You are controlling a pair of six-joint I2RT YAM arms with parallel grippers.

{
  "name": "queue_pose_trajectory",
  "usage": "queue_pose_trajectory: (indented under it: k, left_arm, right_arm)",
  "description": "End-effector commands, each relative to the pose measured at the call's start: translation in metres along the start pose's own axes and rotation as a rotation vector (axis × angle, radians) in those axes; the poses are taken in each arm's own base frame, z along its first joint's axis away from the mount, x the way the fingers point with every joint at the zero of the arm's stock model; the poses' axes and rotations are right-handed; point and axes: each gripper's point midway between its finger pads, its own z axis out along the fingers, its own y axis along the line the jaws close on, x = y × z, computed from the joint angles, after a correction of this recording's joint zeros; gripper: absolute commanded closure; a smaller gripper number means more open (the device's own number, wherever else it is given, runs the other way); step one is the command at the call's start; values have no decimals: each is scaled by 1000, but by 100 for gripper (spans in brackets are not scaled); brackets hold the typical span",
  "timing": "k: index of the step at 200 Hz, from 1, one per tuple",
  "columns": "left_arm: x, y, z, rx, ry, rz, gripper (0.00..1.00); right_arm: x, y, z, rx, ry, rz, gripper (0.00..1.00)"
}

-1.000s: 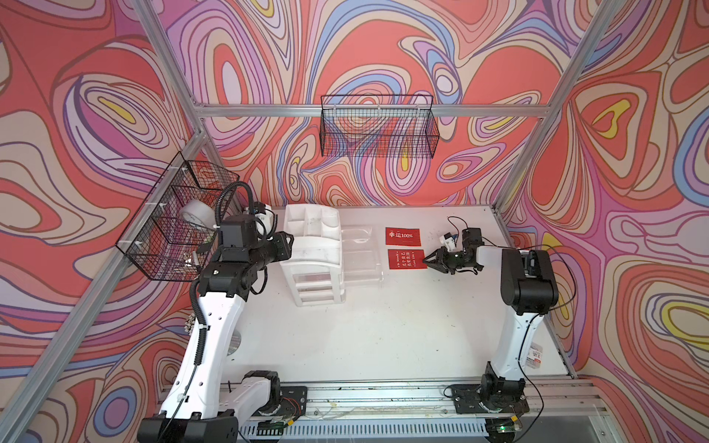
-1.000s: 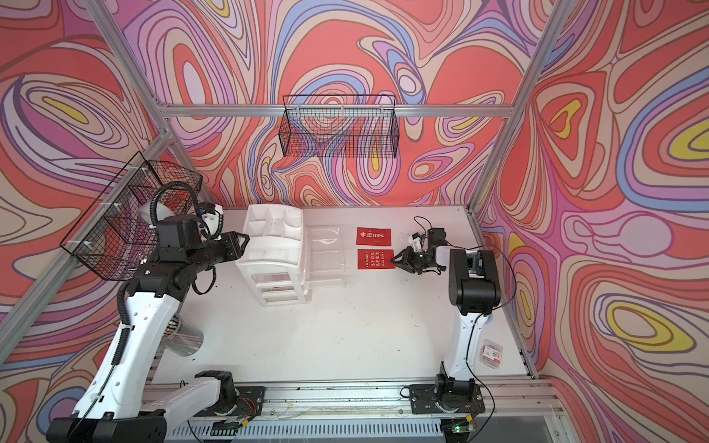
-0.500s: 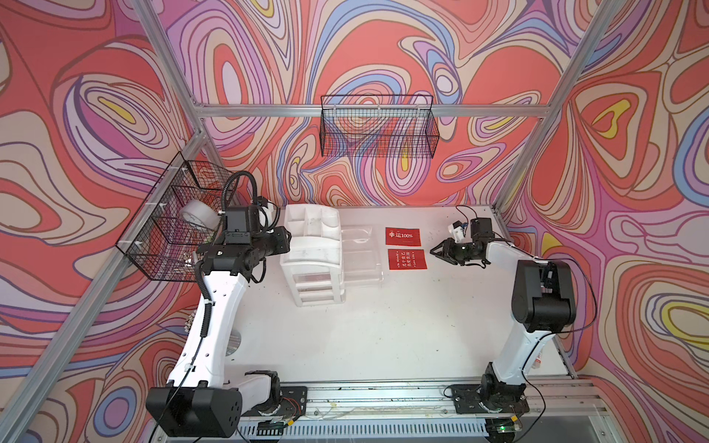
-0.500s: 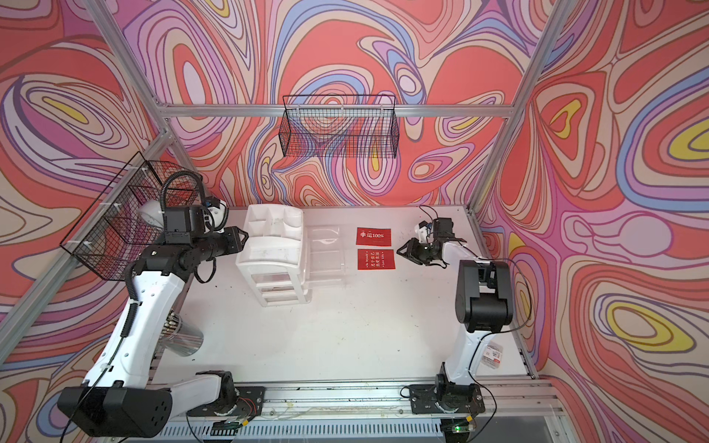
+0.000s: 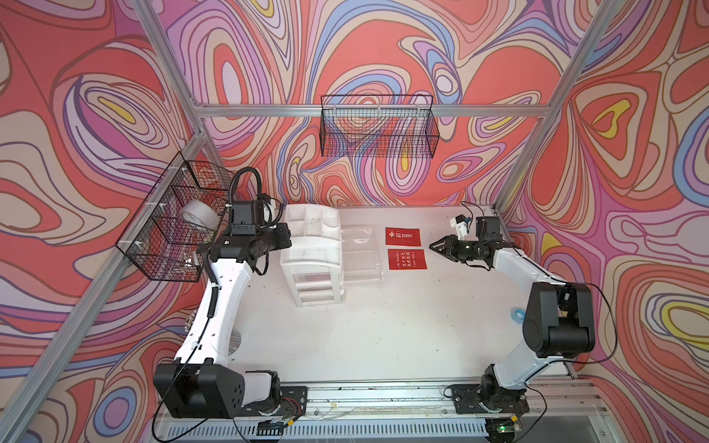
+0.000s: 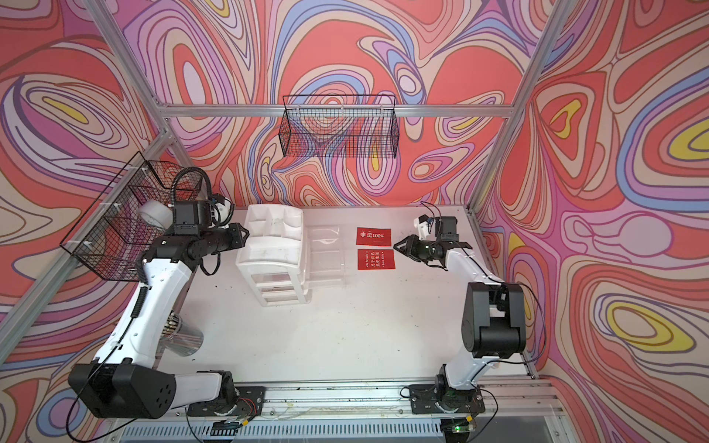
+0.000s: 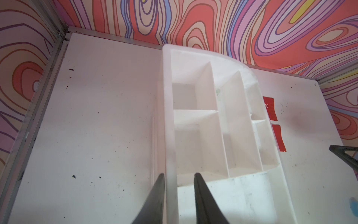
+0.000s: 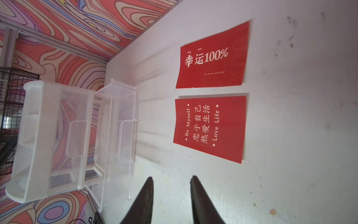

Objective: Take the postcards out of the drawer
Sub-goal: Close the drawer in the storage box.

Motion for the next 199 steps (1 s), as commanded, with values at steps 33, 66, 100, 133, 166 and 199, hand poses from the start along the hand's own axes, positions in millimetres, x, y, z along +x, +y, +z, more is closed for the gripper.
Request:
queue_pose_trajectory:
  k: [33,66,100,133,166,199]
  left_arm:
    - [-11,2,10,-2,-18,15,82]
    - [-10,3,13,-6,-18,15,85]
    - [-8,4,15,-6,-13,13,87]
    - [-6,5,16,-11,-15,10,87]
    - [-3,5,16,-5,-15,7,87]
    - [-1,4,18,5,-9,8,87]
  right_arm:
    - [15,23,33,-52,50,-28,67]
    - [22,36,56,-63,82,-51,67]
    - [32,41,79,-78,118,-44,67]
    - [39,48,99,-85,148,-49,68]
    - [44,62,116,-106,174,-64,68]
    - [47,77,131,-125,195,-79,68]
